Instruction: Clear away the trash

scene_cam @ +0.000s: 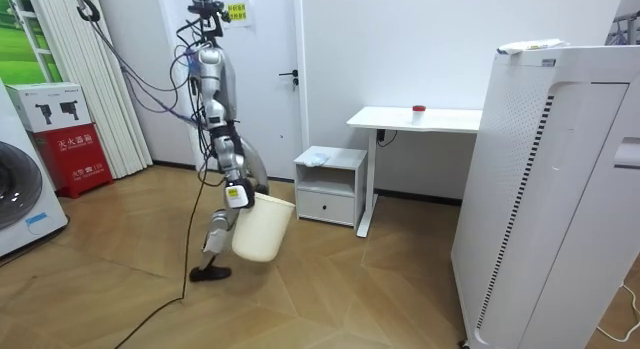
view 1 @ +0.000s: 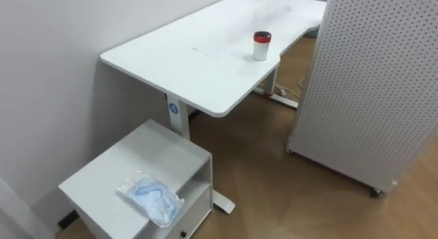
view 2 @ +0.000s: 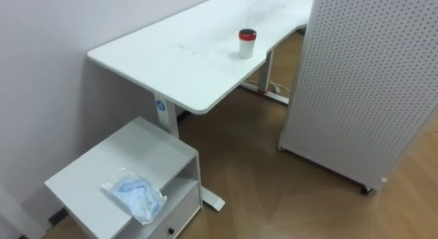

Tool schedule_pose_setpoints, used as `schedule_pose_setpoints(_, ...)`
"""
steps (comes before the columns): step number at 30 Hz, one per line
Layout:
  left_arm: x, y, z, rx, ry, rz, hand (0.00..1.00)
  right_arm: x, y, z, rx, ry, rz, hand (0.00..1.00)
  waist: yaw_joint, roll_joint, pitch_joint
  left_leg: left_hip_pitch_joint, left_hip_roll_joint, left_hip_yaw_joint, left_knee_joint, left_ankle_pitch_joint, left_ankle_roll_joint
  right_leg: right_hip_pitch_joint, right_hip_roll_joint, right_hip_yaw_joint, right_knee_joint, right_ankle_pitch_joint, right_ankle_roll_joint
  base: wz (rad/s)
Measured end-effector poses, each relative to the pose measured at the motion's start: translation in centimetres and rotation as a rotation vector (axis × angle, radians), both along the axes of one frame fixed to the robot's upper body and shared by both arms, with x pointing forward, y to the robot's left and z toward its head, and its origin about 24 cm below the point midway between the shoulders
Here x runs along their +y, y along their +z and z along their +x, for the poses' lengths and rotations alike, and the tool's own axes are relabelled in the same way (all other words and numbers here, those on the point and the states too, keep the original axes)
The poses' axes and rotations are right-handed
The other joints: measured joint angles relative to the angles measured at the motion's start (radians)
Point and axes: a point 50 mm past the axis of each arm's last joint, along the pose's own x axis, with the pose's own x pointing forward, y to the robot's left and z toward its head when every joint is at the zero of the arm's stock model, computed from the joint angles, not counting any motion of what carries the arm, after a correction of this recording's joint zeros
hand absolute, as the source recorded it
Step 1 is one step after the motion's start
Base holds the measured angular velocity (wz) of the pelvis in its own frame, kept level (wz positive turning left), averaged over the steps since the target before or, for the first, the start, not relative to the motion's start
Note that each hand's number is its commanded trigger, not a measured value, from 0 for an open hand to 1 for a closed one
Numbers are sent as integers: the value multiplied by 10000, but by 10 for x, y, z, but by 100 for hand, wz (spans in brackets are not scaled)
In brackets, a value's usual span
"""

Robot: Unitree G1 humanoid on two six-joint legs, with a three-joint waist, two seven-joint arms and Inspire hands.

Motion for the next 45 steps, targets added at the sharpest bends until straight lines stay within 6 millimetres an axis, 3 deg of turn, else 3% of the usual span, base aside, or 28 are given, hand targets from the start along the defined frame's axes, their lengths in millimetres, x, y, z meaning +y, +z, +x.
schedule_pose_setpoints(3, -1, 0, 14, -297, -59, 35, 0, -1, 1, 10, -223, 149, -154, 100, 59, 78, -20, 95, -224, 170, -33, -278, 165, -487, -378, -191, 1228, -124, 227, 5)
schedule_pose_setpoints(4, 0, 0, 20, -497, 155, 85, 0, -1, 2, 15, -373, 180, -236, 100, 45, 106, -22, 155, -355, 212, -129, -346, 268, -857, -582, -411, 2123, -119, 244, 25)
schedule_pose_setpoints(6, 0, 1, 30, -804, 245, 242, 0, -2, 3, 22, -528, 264, -394, 100, 18, 96, -23, 265, -587, 246, -242, -487, 440, -1463, -934, -528, 3618, 31, 495, 36)
schedule_pose_setpoints(7, 0, 2, 41, -1037, 135, 383, 0, -1, 3, 26, -601, 342, -480, 100, 15, 88, -22, 355, -733, 252, -277, -608, 540, -1823, -1136, -608, 4501, 329, 628, 35)
schedule_pose_setpoints(9, 0, 3, 49, -1249, 13, 583, 0, -1, 4, 32, -765, 449, -533, 100, 26, 118, -16, 574, -848, 213, -433, -694, 671, -2331, -1251, -577, 5653, 1202, 522, 25)
schedule_pose_setpoints(10, 0, 4, 54, -1465, -104, 714, 0, 0, 4, 36, -895, 502, -549, 100, 51, 216, -32, 791, -831, 60, -636, -723, 712, -2590, -1237, -596, 6142, 1983, 524, 9)
schedule_pose_setpoints(11, 1, 5, 61, -1749, -202, 914, 0, 1, 4, 41, -1049, 657, -540, 100, 153, 347, -74, 1001, -782, -68, -928, -727, 729, -2916, -1253, -670, 6456, 2063, 541, 0)
schedule_pose_setpoints(13, 4, 9, 75, -2332, -402, 1243, 0, 5, 6, 54, -1377, 1031, -453, 100, 279, 370, -8, 1086, -617, -101, -1128, -718, 725, -3818, -1143, -716, 6671, 1387, 458, -5)
schedule_pose_setpoints(15, 2, 15, 98, -3186, -721, 1538, 0, 8, 8, 69, -1791, 1284, -408, 100, 225, 431, 52, 1022, -427, -306, -1185, -716, 721, -4840, -958, -917, 5659, 916, 413, 19)
schedule_pose_setpoints(17, -2, 20, 118, -3832, -1118, 1668, 0, 9, 9, 75, -2016, 1289, -371, 100, 228, 424, 76, 1047, -368, -499, -1279, -700, 693, -5360, -841, -848, 4268, 927, 394, 26)
schedule_pose_setpoints(19, -7, 25, 135, -4426, -1458, 1797, 0, 11, 9, 78, -2153, 1412, -344, 100, 214, 438, 88, 1029, -336, -689, -1338, -705, 624, -5493, -758, -835, 2476, 1319, 342, 31)
schedule_pose_setpoints(20, -9, 29, 145, -4772, -1633, 1872, 0, 12, 9, 78, -2205, 1605, -330, 100, 156, 442, 85, 1015, -323, -890, -1365, -715, 555, -5506, -652, -762, 1555, 2120, 389, 32)
schedule_pose_setpoints(22, -10, 35, 160, -5288, -1772, 2042, 0, 15, 8, 80, -2174, 1763, -240, 100, 101, 449, 64, 1018, -264, -1124, -1424, -729, 401, -5309, -392, -829, 969, 3083, 295, 28)
schedule_pose_setpoints(23, -11, 41, 171, -5691, -1802, 2153, 0, 16, 8, 82, -2146, 1890, -187, 100, 118, 479, 74, 1005, -191, -1205, -1489, -723, 324, -5231, -295, -947, 777, 3130, 244, 16)
schedule_pose_setpoints(28, -15, 70, 217, -7622, -1950, 3048, 0, 19, 12, 101, -2410, 2502, -220, 100, -55, 587, 143, 830, -79, -1392, -1580, -732, 168, -5378, -169, -1108, 746, 3106, 163, 7)
schedule_pose_setpoints(32, -21, 98, 256, -9114, -2130, 3771, 0, 21, 17, 118, -2573, 3289, -338, 100, -124, 647, 289, 463, -65, -1313, -1560, -704, 131, -5778, -164, -1020, 755, 3130, 112, -6)
schedule_pose_setpoints(35, -25, 109, 269, -9633, -2182, 3982, 0, 26, 21, 132, -2805, 3799, -369, 100, -339, 693, 337, 162, -65, -1264, -1518, -704, 132, -6088, -171, -962, 791, 3132, 109, -4)
schedule_pose_setpoints(38, -28, 120, 282, -10091, -2056, 3969, 0, 27, 25, 142, -3058, 3971, -450, 100, -590, 814, 490, -310, -43, -1310, -1247, -707, 136, -6442, -177, -1109, 798, 3157, 76, 6)
schedule_pose_setpoints(40, -29, 125, 288, -10309, -2008, 4049, 0, 27, 26, 146, -3163, 4011, -487, 100, -626, 856, 530, -513, -25, -1289, -1207, -707, 136, -6634, -170, -1109, 813, 3168, 60, 0)
schedule_pose_setpoints(43, -31, 133, 296, -10658, -1928, 4090, 0, 29, 30, 155, -3439, 4109, -533, 100, -823, 955, 686, -815, -7, -1322, -1033, -708, 135, -6937, -188, -1140, 1022, 3162, 54, 2)
schedule_pose_setpoints(45, -35, 139, 303, -10863, -2111, 4056, 0, 30, 33, 162, -3691, 4175, -585, 100, -860, 956, 697, -1145, -2, -1307, -860, -710, 134, -7292, -245, -1175, 1251, 3126, 5, 0)
